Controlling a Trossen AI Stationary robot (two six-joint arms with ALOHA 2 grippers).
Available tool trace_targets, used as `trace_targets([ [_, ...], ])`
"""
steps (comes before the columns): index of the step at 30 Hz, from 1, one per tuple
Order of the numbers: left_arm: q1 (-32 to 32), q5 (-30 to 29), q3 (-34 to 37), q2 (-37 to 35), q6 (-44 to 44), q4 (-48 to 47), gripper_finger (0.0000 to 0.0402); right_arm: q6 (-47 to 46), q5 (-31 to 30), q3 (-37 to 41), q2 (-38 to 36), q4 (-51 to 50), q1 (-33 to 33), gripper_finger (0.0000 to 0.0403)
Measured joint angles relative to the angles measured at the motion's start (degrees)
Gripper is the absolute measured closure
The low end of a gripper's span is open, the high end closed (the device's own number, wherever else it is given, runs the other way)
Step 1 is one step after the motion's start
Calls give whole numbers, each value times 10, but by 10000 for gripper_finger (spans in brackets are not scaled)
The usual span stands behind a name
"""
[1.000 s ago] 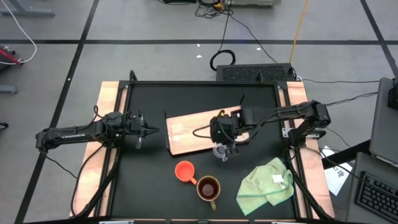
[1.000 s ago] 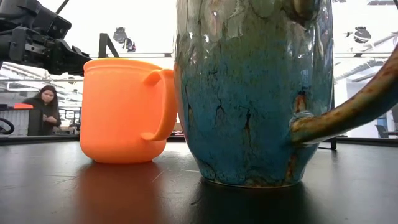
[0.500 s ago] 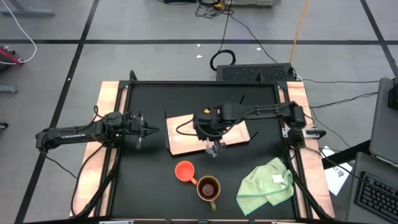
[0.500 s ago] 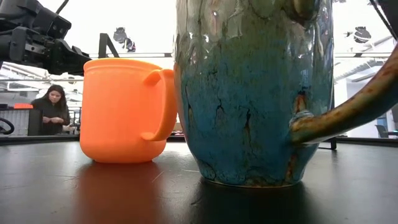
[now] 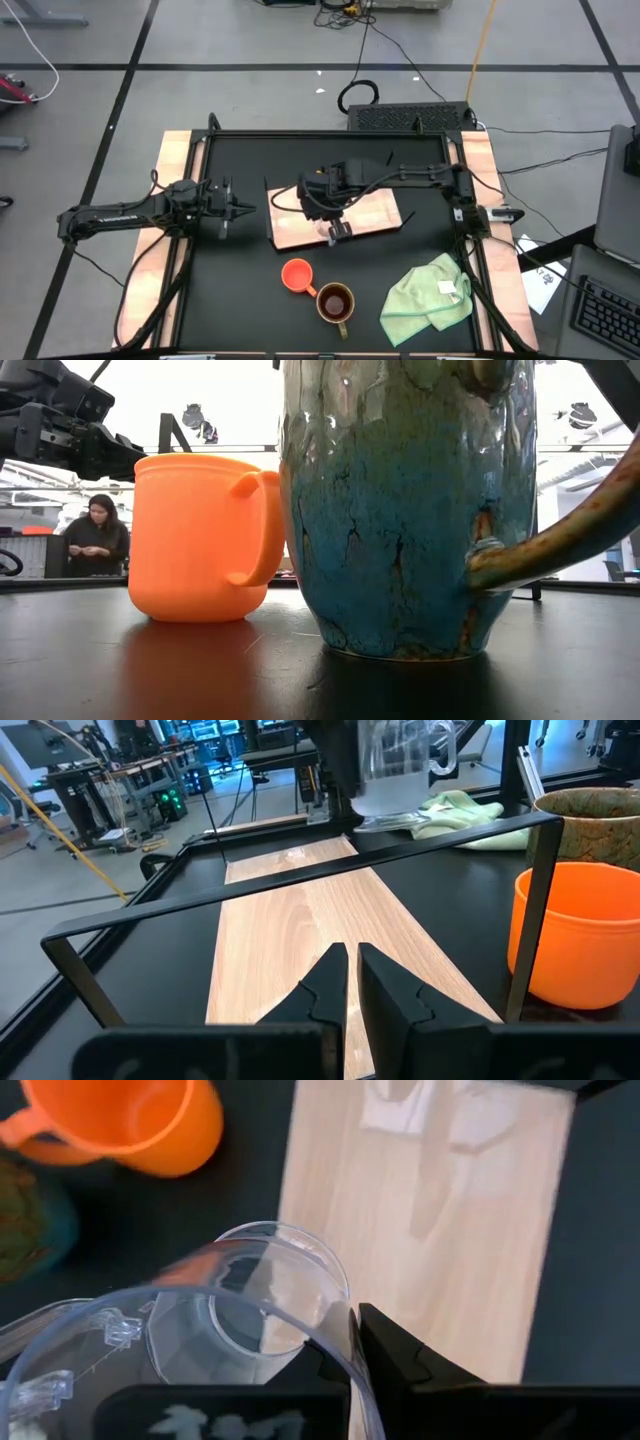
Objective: Stack small to large cups/mugs on shelf
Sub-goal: Put the transparent mug on the shelf
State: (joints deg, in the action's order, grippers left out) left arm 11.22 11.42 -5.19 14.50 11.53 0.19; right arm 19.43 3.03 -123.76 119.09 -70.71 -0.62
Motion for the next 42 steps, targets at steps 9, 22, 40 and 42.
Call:
trace_targets([
  [9,0,0,0,0,0,0,371,4,0,0,14,37,-33,403],
  [22,0,-5,0,1,0,0,371,65,2,0,38,54,-70,403],
  [40,0,-14,0,1,0,0,371,95,-1,0,68,13,-76,403],
  [42,0,-14,0,1,0,0,371,95,-1,0,69,14,-76,403],
])
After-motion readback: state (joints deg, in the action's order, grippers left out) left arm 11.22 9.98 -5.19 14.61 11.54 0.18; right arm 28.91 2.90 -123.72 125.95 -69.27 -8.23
